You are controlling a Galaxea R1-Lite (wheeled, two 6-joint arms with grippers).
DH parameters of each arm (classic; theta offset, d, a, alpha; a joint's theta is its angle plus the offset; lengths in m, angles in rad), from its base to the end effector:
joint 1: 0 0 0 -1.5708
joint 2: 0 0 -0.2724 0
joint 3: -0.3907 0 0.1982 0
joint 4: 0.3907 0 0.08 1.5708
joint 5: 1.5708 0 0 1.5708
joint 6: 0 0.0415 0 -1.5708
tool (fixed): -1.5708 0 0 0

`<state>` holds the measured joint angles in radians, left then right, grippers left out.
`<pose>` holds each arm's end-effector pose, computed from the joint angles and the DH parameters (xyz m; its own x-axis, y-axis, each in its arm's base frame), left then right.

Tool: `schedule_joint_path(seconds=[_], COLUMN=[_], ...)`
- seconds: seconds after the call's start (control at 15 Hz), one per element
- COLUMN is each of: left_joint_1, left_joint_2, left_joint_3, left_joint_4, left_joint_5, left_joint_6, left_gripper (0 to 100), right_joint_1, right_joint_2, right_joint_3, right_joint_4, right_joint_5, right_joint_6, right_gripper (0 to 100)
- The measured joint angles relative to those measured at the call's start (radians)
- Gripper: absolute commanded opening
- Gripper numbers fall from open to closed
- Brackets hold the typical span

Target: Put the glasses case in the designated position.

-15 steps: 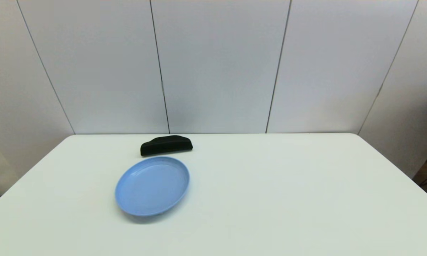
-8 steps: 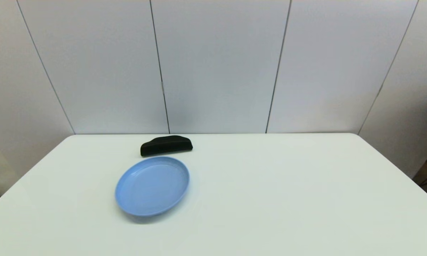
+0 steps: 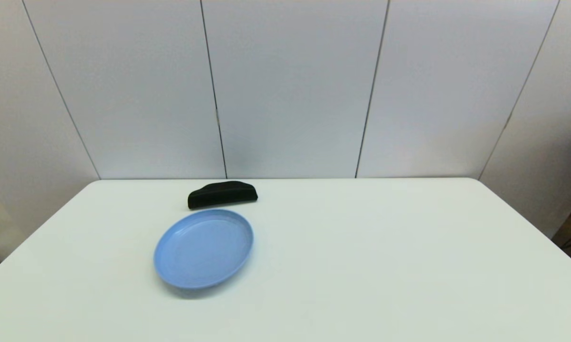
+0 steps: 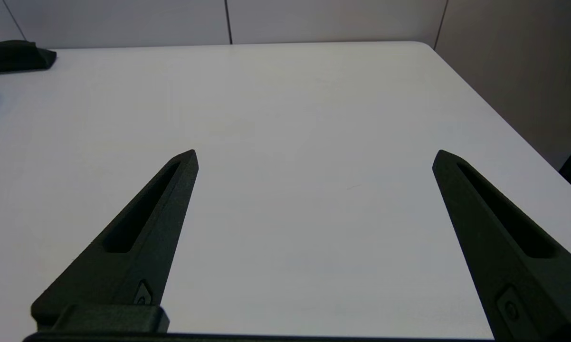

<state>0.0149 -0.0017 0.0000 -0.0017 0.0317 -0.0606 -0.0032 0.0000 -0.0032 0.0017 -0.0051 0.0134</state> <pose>0.0322 0.0018 0.0757 0.9989 0.0466 0.0034 -0.0463 0.9971 -0.0607 0.0321 -0.0003 0.0762 1.0000 -0.0083 0.0015 0.0083 0.9999 0.0134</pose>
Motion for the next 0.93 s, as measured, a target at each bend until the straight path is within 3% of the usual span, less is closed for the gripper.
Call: schedule_joint_path(seconds=[0.93], left_joint_1=[0.000], left_joint_2=[0.000], left_joint_3=[0.000], left_joint_4=[0.000], left_joint_5=[0.000], left_joint_6=[0.000], left_gripper=[100], right_joint_1=[0.000], right_joint_2=[0.000], right_joint_3=[0.001], right_joint_4=[-0.006], right_joint_5=[-0.001], right_joint_6=[0.003], right_gripper=[100])
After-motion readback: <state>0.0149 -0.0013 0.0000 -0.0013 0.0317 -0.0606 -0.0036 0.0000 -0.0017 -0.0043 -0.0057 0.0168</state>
